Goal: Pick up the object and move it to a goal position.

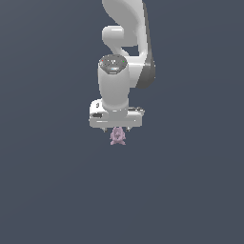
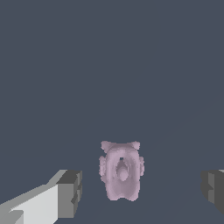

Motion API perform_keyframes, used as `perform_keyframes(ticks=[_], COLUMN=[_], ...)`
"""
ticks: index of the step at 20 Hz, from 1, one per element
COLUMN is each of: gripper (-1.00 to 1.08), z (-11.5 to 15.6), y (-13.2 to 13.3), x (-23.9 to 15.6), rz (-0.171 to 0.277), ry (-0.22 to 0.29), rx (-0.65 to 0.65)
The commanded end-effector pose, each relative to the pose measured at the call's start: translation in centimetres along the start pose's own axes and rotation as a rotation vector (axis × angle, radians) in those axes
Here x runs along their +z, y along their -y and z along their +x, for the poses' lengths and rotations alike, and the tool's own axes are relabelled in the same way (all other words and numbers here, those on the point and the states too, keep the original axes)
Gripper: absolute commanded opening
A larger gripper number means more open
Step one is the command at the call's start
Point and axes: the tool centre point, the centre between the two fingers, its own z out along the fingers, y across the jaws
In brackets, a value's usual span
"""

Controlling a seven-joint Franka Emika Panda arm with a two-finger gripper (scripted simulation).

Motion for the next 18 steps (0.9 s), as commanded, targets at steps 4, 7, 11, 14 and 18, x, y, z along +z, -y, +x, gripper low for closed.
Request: perform_keyframes(ticks=[4, 7, 11, 14, 18], gripper=[1.00, 1.00, 1.00, 1.00, 1.00], z=[-1.0, -2.0, -3.5, -4.4, -5.2], y=[0.0, 0.1, 0.1, 0.2, 0.2], x=[1.9, 3.5, 5.8, 7.0, 8.0], rz=[0.001, 0.002, 0.004, 0.005, 0.005], ry=[0.001, 0.002, 0.002, 0.002, 0.003], rx=[0.002, 0.003, 0.006, 0.007, 0.008])
